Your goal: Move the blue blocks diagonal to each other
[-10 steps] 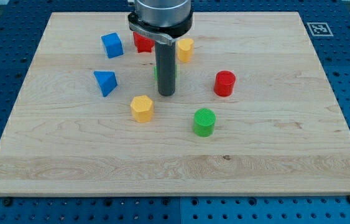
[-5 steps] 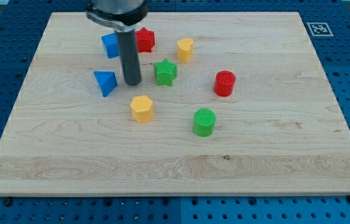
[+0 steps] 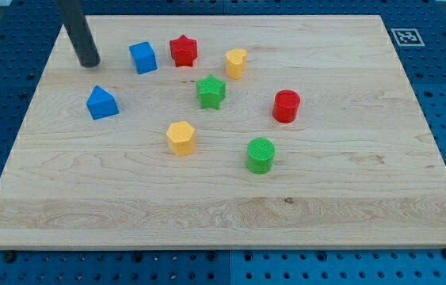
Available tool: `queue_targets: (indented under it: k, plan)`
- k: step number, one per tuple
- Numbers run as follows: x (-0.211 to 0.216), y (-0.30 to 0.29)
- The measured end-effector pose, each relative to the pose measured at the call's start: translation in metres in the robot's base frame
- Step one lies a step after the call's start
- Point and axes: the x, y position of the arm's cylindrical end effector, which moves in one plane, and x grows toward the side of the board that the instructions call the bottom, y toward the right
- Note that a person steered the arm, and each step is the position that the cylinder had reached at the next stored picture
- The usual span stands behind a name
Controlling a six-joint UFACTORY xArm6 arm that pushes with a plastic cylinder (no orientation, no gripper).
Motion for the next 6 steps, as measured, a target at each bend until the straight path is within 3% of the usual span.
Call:
queue_targets:
  k: [3,5,6]
  plan:
    - [-0.041,0.047]
    - [-0.043,0.107]
    - [-0.037,0.110]
